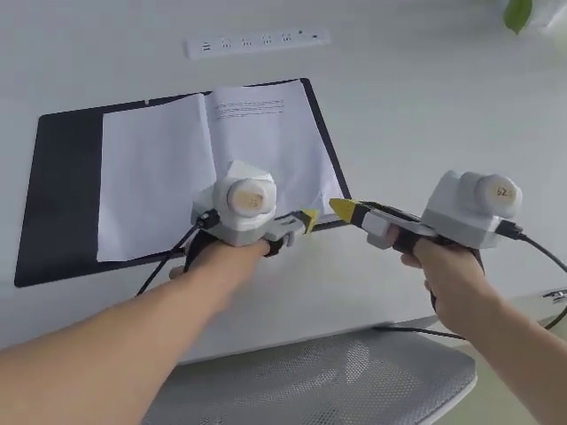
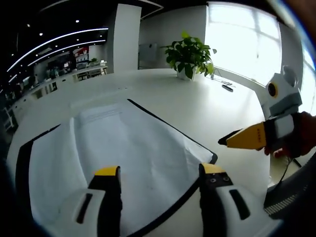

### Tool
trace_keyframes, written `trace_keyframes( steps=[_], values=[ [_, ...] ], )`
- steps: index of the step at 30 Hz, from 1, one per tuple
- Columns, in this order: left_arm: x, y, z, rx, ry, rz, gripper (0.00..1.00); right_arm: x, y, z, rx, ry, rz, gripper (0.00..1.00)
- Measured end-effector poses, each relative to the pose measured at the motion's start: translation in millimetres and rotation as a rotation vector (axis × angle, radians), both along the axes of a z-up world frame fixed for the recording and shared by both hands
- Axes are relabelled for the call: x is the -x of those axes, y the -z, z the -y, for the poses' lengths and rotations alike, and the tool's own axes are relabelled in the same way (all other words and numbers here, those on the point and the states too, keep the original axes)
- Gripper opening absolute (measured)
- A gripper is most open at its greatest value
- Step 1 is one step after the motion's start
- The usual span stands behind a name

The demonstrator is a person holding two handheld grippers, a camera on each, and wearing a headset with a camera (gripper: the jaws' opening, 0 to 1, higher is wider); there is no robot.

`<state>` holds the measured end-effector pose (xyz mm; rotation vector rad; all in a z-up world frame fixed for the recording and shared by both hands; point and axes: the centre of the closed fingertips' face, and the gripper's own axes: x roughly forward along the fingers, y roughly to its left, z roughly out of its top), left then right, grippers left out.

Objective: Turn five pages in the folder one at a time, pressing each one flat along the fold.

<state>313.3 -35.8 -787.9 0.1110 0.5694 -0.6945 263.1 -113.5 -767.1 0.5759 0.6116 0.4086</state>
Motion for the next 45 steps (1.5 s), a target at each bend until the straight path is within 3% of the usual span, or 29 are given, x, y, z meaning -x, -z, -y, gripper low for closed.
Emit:
trace_keyframes(
  steps=[1,2,4,5,7,11,30,31,32,33,36,45],
  values=[
    [-4.4,2.0,-1.4,-0.004,-0.013,-0.003,0.64,-0.2,0.1,-0.1,0.001,-0.002,0.0,0.36],
    [-5.3,7.2,-4.4,-0.04,-0.012,-0.009,0.63,-0.4,0.0,-0.4,0.0,-0.002,0.0,0.36],
    [3.6,19.2,-6.1,-0.107,0.033,-0.041,0.58,-0.9,0.4,-0.8,0.001,-0.003,0.0,0.36],
    [1.3,17.8,-5.9,-0.146,0.064,0.013,0.57,-0.9,0.9,-0.9,0.002,-0.004,-0.001,0.36],
    [3.5,17.9,-3.8,-0.125,0.057,0.0,0.56,-0.5,0.2,-1.8,0.001,-0.005,0.0,0.36],
    [2.9,18.7,-3.3,-0.136,0.067,0.007,0.53,1.6,-1.9,-6.8,0.001,-0.01,0.001,0.36],
    [2.8,19.3,-3.7,-0.108,0.071,-0.004,0.45,1.4,-4.3,-13.6,0.014,-0.024,0.002,0.36],
    [2.5,19.5,-4.1,-0.104,0.07,-0.006,0.42,1.2,-3.7,-13.5,0.016,-0.026,-0.001,0.36],
    [0.8,18.6,-6.0,-0.1,0.063,-0.005,0.3,0.9,-4.0,-13.5,0.018,-0.027,0.003,0.36],
    [-2.4,17.9,-9.6,-0.106,0.048,-0.001,0.24,0.8,-3.6,-13.6,0.018,-0.028,0.002,0.36],
    [-0.6,17.7,-7.4,-0.116,0.074,0.002,0.23,0.4,-3.3,-13.9,0.021,-0.032,0.001,0.36],
    [-1.9,17.7,-8.9,-0.107,0.054,-0.008,0.17,-2.0,-1.7,-17.5,0.034,-0.051,0.004,0.36]
  ],
)
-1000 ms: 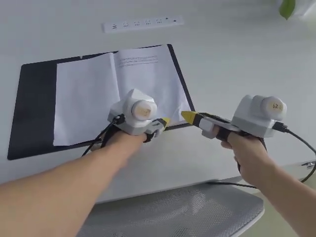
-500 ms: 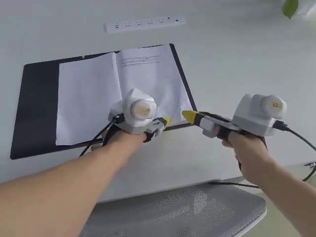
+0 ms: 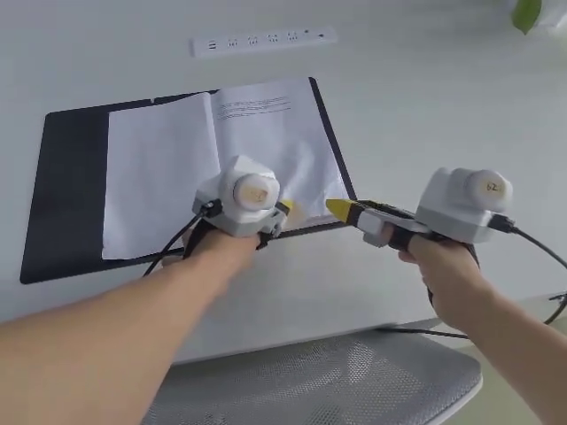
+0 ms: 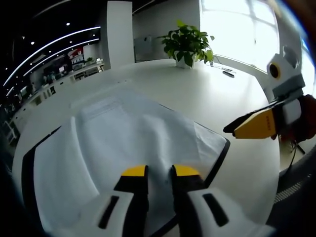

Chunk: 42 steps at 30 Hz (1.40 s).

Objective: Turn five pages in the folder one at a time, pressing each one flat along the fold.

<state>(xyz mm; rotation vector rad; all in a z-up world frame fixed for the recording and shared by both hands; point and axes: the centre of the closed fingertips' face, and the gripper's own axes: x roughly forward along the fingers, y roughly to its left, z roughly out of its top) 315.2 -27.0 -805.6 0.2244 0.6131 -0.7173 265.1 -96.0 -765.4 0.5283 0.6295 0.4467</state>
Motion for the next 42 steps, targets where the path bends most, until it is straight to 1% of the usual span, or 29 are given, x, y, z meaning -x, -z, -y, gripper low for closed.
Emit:
trace_keyframes(
  steps=[3,4,7,9,11,13,14,16,17,25,27,29,32,33,34,35,36,37,39,41,42],
  values=[
    [0.3,-0.5,-0.3,0.007,-0.013,-0.01,0.16,-1.7,0.8,-1.7,0.005,-0.007,-0.001,0.35],
    [0.0,-0.9,-0.6,0.024,-0.032,-0.023,0.14,-3.3,1.5,-2.3,0.01,-0.01,-0.001,0.36],
    [0.9,-2.0,-0.2,0.026,-0.034,-0.026,0.13,-6.3,1.9,-2.8,0.013,-0.015,-0.001,0.35],
    [2.0,-3.1,-0.2,0.036,-0.045,-0.037,0.12,-8.5,4.6,-3.2,0.019,-0.019,-0.012,0.36],
    [2.9,-4.2,-0.1,0.039,-0.049,-0.038,0.11,-9.7,6.2,-3.4,0.021,-0.021,-0.015,0.36],
    [2.5,-3.3,0.1,0.047,-0.057,-0.047,0.11,-10.1,7.0,-4.8,0.021,-0.028,-0.019,0.35],
    [2.7,-3.6,0.0,0.045,-0.057,-0.045,0.11,-10.2,7.3,-5.9,0.02,-0.034,-0.02,0.34],
    [3.1,-3.9,-0.1,0.044,-0.058,-0.044,0.11,-10.1,10.1,-6.7,0.024,-0.04,-0.033,0.3],
    [3.3,-4.1,-0.2,0.044,-0.057,-0.044,0.11,-10.1,10.4,-7.2,0.021,-0.039,-0.035,0.27],
    [2.0,-4.3,-0.2,0.041,-0.055,-0.04,0.11,-15.2,8.2,-5.4,0.027,-0.016,-0.02,0.01],
    [1.7,-4.6,-0.2,0.043,-0.056,-0.041,0.11,-17.0,7.1,-5.4,0.015,-0.002,-0.02,0.0],
    [1.5,-4.8,-0.2,0.044,-0.057,-0.039,0.11,-18.8,6.7,-5.6,0.016,0.007,-0.013,0.0],
    [1.2,-5.1,-0.6,0.044,-0.061,-0.041,0.1,-21.2,2.8,-7.6,-0.005,0.024,-0.002,0.0],
    [1.9,-5.1,-1.1,0.046,-0.061,-0.043,0.07,-21.6,1.1,-7.5,0.002,0.027,0.008,0.0],
    [2.4,-5.5,-5.6,0.031,-0.069,-0.038,0.04,-22.6,-2.7,-8.3,-0.008,0.027,0.02,0.0],
    [4.1,-5.6,-8.1,0.029,-0.069,-0.042,0.03,-22.6,-4.4,-10.1,-0.019,0.024,0.02,0.0],
    [4.0,-5.6,-11.2,0.027,-0.071,-0.044,0.03,-22.7,-6.9,-11.7,-0.014,0.019,0.03,0.0],
    [4.8,-6.6,-13.1,0.035,-0.078,-0.048,0.06,-23.0,-9.7,-12.5,-0.003,0.012,0.044,0.0],
    [7.1,-8.1,-18.7,0.039,-0.084,-0.056,0.1,-23.0,-15.5,-16.1,-0.023,0.008,0.053,0.0],
    [10.6,-11.3,-24.1,0.04,-0.083,-0.056,0.1,-23.2,-22.7,-19.8,-0.02,-0.002,0.081,0.0],
    [10.3,-13.4,-26.2,0.05,-0.087,-0.052,0.1,-22.9,-25.4,-22.0,-0.023,-0.01,0.086,0.0]
  ],
)
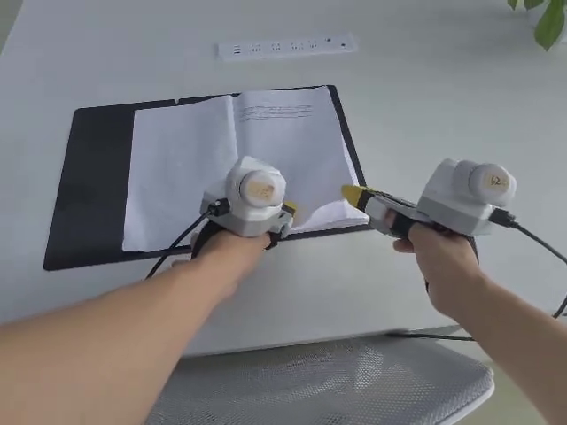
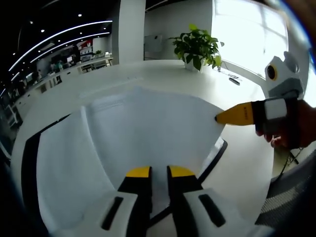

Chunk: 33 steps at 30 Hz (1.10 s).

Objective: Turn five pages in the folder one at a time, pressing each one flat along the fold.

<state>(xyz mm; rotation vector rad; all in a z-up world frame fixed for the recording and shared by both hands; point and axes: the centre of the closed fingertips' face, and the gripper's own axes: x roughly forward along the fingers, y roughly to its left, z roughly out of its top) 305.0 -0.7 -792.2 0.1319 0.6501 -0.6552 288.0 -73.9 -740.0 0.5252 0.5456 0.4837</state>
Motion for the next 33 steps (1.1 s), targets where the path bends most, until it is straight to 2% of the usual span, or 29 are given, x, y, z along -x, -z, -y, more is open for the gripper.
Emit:
trace_keyframes(
  steps=[2,7,9,10,14,19,25,30,32,33],
  values=[
    [1.9,-5.4,-5.9,0.01,-0.007,-0.004,0.11,1.5,-9.6,-7.1,-0.003,-0.019,0.026,0.0],
    [6.4,-30.6,-22.5,0.059,-0.037,0.026,0.15,2.3,-30.4,-25.7,-0.006,-0.074,0.082,0.0],
    [10.2,-39.3,-29.9,0.073,-0.051,0.028,0.15,2.3,-39.7,-34.5,-0.006,-0.1,0.109,0.0],
    [12.2,-46.2,-35.7,0.084,-0.059,0.043,0.15,2.2,-46.3,-41.3,-0.009,-0.116,0.123,0.0],
    [19.7,-59.9,-59.9,0.095,-0.089,0.058,0.17,1.9,-63.8,-66.0,-0.002,-0.174,0.169,0.0],
    [27.5,-73.0,-92.9,0.107,-0.138,0.079,0.19,2.8,-77.6,-99.1,-0.017,-0.246,0.199,0.0],
    [39.0,-80.6,-132.5,0.11,-0.204,0.087,0.22,5.8,-82.3,-139.9,-0.016,-0.331,0.218,0.0],
    [48.0,-84.7,-165.7,0.115,-0.258,0.094,0.22,8.4,-74.8,-172.9,-0.015,-0.39,0.2,0.0],
    [52.6,-85.3,-182.4,0.117,-0.288,0.09,0.23,10.9,-67.6,-188.9,0.001,-0.426,0.188,0.0],
    [53.5,-85.6,-185.3,0.119,-0.294,0.091,0.23,11.4,-66.3,-191.9,0.001,-0.431,0.183,0.0]
  ],
)
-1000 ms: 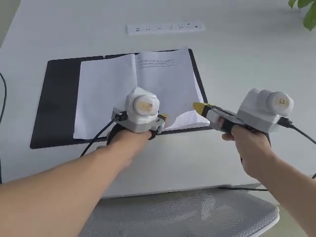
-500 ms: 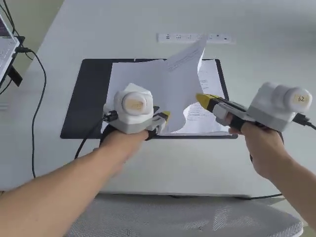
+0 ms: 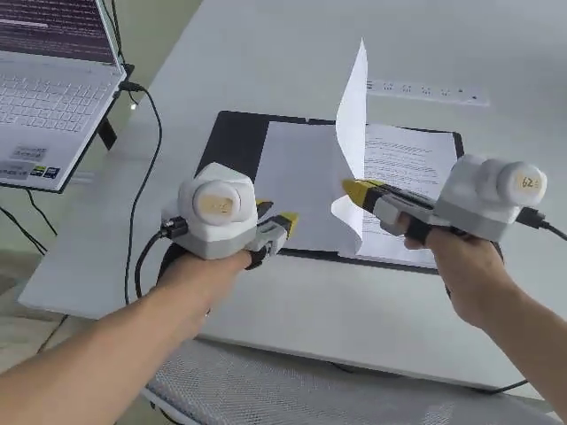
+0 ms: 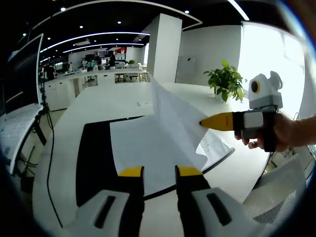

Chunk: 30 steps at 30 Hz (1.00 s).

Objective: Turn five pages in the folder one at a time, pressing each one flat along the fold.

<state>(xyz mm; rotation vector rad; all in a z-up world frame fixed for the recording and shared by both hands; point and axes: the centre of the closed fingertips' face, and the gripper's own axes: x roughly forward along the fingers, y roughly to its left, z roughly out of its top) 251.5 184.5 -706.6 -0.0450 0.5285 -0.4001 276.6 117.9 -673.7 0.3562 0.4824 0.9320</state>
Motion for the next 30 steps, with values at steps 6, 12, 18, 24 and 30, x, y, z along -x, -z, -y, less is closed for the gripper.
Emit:
trace_keyframes(
  steps=[6,12,18,24,30],
  values=[
    [7.0,2.2,-36.1,0.016,-0.063,-0.007,0.23,3.3,20.5,-36.2,0.056,-0.068,-0.024,0.0],
    [13.2,8.3,-57.9,0.025,-0.102,-0.021,0.23,3.9,40.0,-63.9,0.09,-0.104,-0.061,0.0],
    [19.2,15.2,-75.8,0.032,-0.136,-0.036,0.22,6.9,65.8,-88.4,0.147,-0.145,-0.101,0.0],
    [21.3,19.8,-87.7,0.035,-0.157,-0.046,0.21,12.1,84.4,-103.4,0.184,-0.173,-0.138,0.0],
    [24.7,23.4,-92.8,0.039,-0.173,-0.058,0.21,13.7,103.1,-106.9,0.224,-0.173,-0.171,0.0]
  ],
)
